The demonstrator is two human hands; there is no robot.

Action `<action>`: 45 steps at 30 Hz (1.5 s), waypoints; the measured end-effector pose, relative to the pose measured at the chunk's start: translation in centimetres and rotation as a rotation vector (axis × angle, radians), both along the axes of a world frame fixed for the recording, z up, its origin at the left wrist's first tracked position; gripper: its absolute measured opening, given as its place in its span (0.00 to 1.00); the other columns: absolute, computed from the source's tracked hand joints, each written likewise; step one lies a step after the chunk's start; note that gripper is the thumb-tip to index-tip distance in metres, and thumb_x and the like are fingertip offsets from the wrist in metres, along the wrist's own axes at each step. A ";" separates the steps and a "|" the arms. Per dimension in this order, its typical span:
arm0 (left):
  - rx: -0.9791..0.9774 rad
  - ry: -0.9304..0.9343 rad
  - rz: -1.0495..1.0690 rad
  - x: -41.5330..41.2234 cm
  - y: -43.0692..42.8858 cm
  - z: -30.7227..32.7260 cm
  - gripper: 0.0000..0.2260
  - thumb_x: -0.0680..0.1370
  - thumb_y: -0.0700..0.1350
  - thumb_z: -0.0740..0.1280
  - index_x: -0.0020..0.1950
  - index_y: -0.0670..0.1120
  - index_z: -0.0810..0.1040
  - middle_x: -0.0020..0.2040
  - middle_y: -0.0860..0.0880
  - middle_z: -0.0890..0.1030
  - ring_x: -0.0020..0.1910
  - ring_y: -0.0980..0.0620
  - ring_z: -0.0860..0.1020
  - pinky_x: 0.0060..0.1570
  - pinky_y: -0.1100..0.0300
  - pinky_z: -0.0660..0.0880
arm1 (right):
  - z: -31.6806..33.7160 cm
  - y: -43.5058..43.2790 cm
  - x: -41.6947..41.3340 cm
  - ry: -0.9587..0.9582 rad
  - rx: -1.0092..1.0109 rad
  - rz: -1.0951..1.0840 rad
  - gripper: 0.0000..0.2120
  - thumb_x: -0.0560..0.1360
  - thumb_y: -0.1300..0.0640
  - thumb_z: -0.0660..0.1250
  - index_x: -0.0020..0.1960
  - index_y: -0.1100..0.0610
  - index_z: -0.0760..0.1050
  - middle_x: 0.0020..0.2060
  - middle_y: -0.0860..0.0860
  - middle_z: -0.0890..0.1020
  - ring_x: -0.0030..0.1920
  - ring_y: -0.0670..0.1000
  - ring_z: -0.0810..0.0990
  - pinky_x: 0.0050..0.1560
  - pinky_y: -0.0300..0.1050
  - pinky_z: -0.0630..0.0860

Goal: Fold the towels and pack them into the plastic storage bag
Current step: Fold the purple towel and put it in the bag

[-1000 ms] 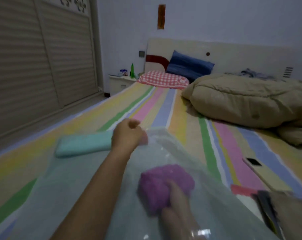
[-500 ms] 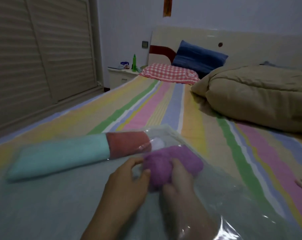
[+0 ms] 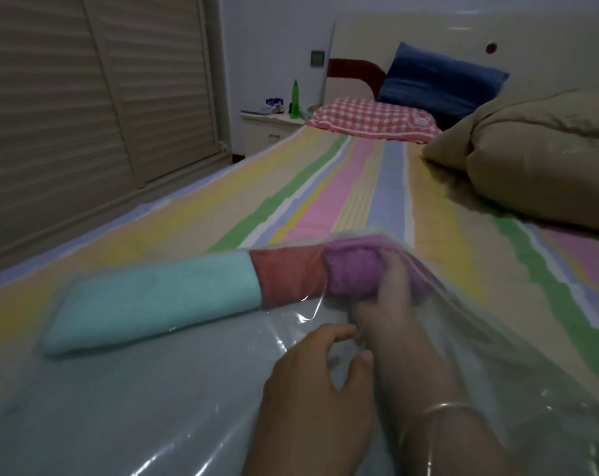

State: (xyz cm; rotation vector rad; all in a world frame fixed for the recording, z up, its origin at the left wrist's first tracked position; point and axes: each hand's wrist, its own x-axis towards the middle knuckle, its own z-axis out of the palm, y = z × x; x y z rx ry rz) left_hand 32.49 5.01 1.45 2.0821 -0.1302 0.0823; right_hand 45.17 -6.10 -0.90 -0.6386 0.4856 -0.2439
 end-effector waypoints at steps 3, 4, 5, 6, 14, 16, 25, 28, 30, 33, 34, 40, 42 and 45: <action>0.021 0.003 -0.001 -0.3 -0.2 -0.4 0.11 0.63 0.64 0.56 0.43 0.68 0.71 0.52 0.67 0.76 0.57 0.69 0.72 0.52 0.78 0.63 | 0.1 0.6 0.5 0.029 -0.006 0.127 0.18 0.78 0.50 0.62 0.62 0.60 0.75 0.52 0.54 0.82 0.43 0.51 0.83 0.33 0.42 0.76; 0.024 -0.004 0.016 -0.4 -0.1 -0.3 0.10 0.63 0.63 0.56 0.43 0.68 0.71 0.52 0.66 0.76 0.57 0.69 0.71 0.53 0.76 0.64 | 0.1 1.0 0.6 0.044 0.002 0.172 0.20 0.78 0.49 0.62 0.63 0.60 0.74 0.56 0.55 0.81 0.48 0.53 0.82 0.35 0.44 0.76; 0.031 -0.019 0.034 -0.4 0.0 -0.5 0.10 0.64 0.62 0.56 0.43 0.68 0.71 0.52 0.66 0.76 0.57 0.68 0.72 0.55 0.74 0.65 | -0.1 1.4 0.6 0.062 0.008 0.182 0.21 0.77 0.49 0.63 0.65 0.61 0.73 0.58 0.56 0.80 0.52 0.55 0.81 0.36 0.45 0.75; 0.047 -0.025 0.043 -0.2 0.0 -0.7 0.10 0.64 0.62 0.55 0.43 0.68 0.71 0.52 0.66 0.76 0.58 0.68 0.72 0.57 0.71 0.67 | -0.2 1.8 0.5 0.065 0.009 0.188 0.22 0.76 0.50 0.65 0.65 0.61 0.72 0.59 0.56 0.80 0.53 0.56 0.80 0.36 0.46 0.75; 0.111 -0.003 0.045 -0.1 0.1 -0.7 0.17 0.64 0.63 0.53 0.50 0.68 0.71 0.58 0.64 0.75 0.62 0.65 0.70 0.61 0.68 0.66 | 0.3 2.0 0.8 0.039 0.041 0.282 0.17 0.78 0.54 0.64 0.64 0.59 0.73 0.65 0.58 0.76 0.55 0.58 0.79 0.60 0.53 0.73; 0.131 0.004 0.035 -0.2 -0.1 -0.8 0.22 0.65 0.64 0.53 0.58 0.67 0.72 0.64 0.63 0.73 0.66 0.64 0.68 0.64 0.66 0.65 | 0.6 1.0 1.5 0.000 0.003 0.244 0.19 0.81 0.54 0.56 0.69 0.59 0.68 0.72 0.57 0.67 0.61 0.57 0.77 0.61 0.48 0.71; 0.260 0.096 -0.064 0.0 -1.0 -0.5 0.15 0.63 0.62 0.48 0.47 0.72 0.66 0.71 0.65 0.66 0.75 0.66 0.52 0.67 0.70 0.55 | 0.0 4.2 7.5 0.447 -0.890 -0.568 0.29 0.79 0.64 0.32 0.65 0.76 0.65 0.62 0.70 0.74 0.59 0.61 0.79 0.67 0.55 0.68; 0.237 0.077 -0.065 0.1 -0.9 -1.2 0.13 0.64 0.62 0.49 0.46 0.71 0.66 0.70 0.65 0.67 0.74 0.65 0.53 0.68 0.69 0.58 | -0.6 3.8 7.3 0.312 -0.938 -0.178 0.25 0.80 0.66 0.37 0.66 0.74 0.65 0.63 0.69 0.73 0.55 0.55 0.81 0.59 0.54 0.76; 0.201 0.070 -0.068 0.1 -0.8 -1.5 0.11 0.64 0.62 0.51 0.44 0.71 0.67 0.70 0.63 0.69 0.73 0.65 0.58 0.68 0.68 0.60 | -1.7 2.8 7.3 0.353 -1.013 0.048 0.24 0.76 0.66 0.42 0.68 0.75 0.63 0.66 0.71 0.67 0.67 0.66 0.69 0.69 0.63 0.63; 0.157 0.035 -0.082 0.0 -0.6 -1.6 0.13 0.67 0.63 0.54 0.50 0.70 0.70 0.66 0.62 0.73 0.70 0.63 0.65 0.68 0.64 0.63 | -2.2 -0.4 3.9 0.301 -0.989 0.219 0.23 0.79 0.63 0.54 0.71 0.73 0.60 0.70 0.70 0.63 0.71 0.67 0.63 0.73 0.63 0.57; 0.144 0.019 -0.087 0.0 -0.6 -1.6 0.15 0.70 0.63 0.55 0.55 0.68 0.72 0.64 0.62 0.74 0.69 0.63 0.67 0.68 0.64 0.63 | -2.5 -1.6 2.8 0.074 -0.823 0.263 0.23 0.76 0.61 0.62 0.68 0.69 0.67 0.66 0.68 0.70 0.67 0.65 0.70 0.71 0.60 0.64; -0.004 0.041 -0.084 0.2 -0.7 -1.5 0.21 0.64 0.63 0.60 0.53 0.61 0.79 0.55 0.61 0.81 0.57 0.64 0.77 0.63 0.62 0.71 | -0.7 -3.7 -3.7 0.285 -1.250 0.262 0.20 0.73 0.51 0.69 0.55 0.67 0.73 0.48 0.57 0.81 0.49 0.58 0.81 0.51 0.49 0.78; 0.004 0.044 -0.082 0.1 -0.9 -1.4 0.16 0.64 0.63 0.60 0.49 0.64 0.78 0.54 0.61 0.81 0.56 0.64 0.78 0.63 0.59 0.72 | -0.3 -3.2 -5.8 0.361 -1.667 0.154 0.15 0.77 0.54 0.63 0.55 0.65 0.70 0.45 0.55 0.77 0.45 0.56 0.77 0.43 0.43 0.70; 0.033 0.037 -0.093 0.0 -0.9 -1.3 0.17 0.66 0.60 0.60 0.51 0.63 0.79 0.53 0.62 0.82 0.56 0.63 0.78 0.62 0.58 0.72 | 0.4 -1.7 -7.9 0.124 -1.925 -0.024 0.14 0.77 0.59 0.61 0.62 0.61 0.67 0.49 0.56 0.77 0.48 0.57 0.78 0.41 0.42 0.66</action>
